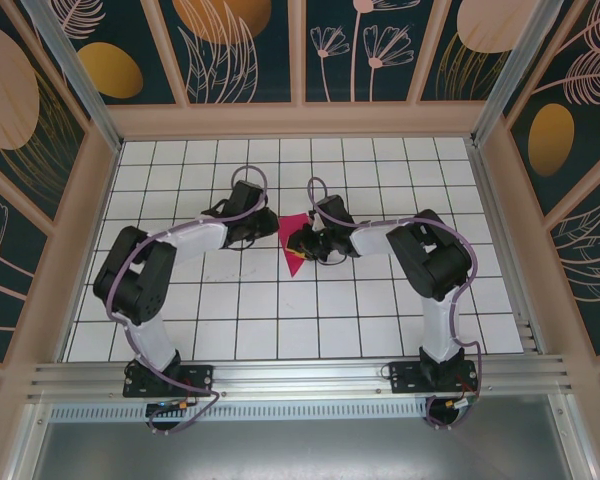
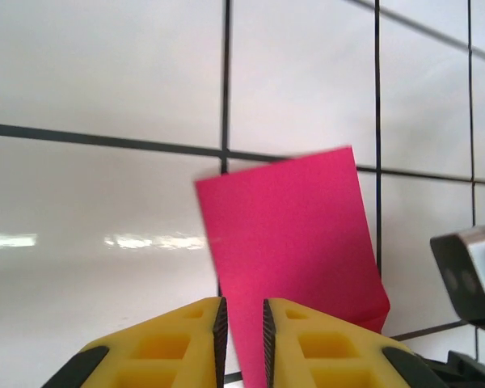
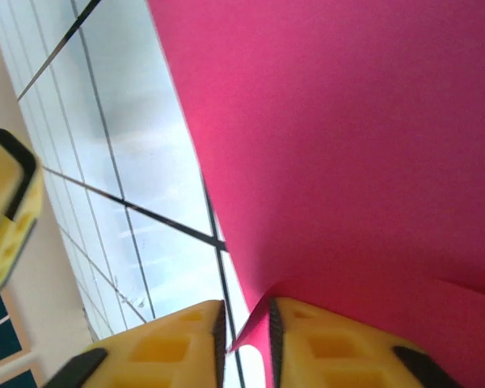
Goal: Fold a paper plane with a square sheet of paper (pick it up from the middle)
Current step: Third fold the triangle at the center of the table.
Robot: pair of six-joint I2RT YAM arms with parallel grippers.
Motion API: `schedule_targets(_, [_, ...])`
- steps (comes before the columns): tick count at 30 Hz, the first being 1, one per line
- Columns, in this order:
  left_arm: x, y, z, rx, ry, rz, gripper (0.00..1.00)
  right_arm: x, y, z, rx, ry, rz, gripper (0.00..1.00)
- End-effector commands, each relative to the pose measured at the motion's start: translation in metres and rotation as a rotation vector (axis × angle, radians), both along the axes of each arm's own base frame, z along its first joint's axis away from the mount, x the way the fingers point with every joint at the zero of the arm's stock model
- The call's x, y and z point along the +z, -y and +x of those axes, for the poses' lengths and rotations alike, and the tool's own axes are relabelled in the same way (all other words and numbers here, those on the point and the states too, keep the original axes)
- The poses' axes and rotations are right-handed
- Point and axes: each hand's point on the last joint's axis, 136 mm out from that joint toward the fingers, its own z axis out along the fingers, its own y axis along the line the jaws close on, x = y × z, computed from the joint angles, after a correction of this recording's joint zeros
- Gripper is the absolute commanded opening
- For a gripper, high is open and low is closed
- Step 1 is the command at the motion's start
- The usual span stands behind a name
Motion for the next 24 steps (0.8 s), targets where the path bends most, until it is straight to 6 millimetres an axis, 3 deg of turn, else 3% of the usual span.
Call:
schedule_targets(1, [0.002,-0.016,-0.004,0.066,-0.006,-0.011,0.23,-0.028,0.016,-0.006,-0.024,-0.035,-0.102,0.29])
schedule_targets(5, [0.006,-0.012,-0.006,0.053,-0.005,-0.048,0.24,-0.028,0.016,-0.008,-0.022,-0.033,-0.098,0.34])
schedule_targets(8, [-0.003,-0.005,-0.018,0.008,-0.033,-0.089,0.23,-0.028,0.017,-0.008,-0.027,-0.031,-0.100,0.34])
schedule_targets(10, [0.011,0.003,-0.020,-0.029,-0.007,-0.144,0.21,-0.029,0.019,-0.008,-0.032,-0.033,-0.106,0.25])
schedule_targets(16, [0.015,0.026,-0.038,-0.141,-0.022,-0.255,0.11,-0.031,0.022,-0.008,-0.041,-0.040,-0.115,0.05])
schedule_targets(22, [0.006,0.042,-0.054,-0.204,-0.052,-0.268,0.06,-0.029,0.024,-0.008,-0.043,-0.036,-0.121,0.00])
schedule_targets(24, [-0.008,0.044,-0.056,-0.210,-0.083,-0.259,0.05,-0.029,0.024,-0.008,-0.043,-0.036,-0.121,0.00])
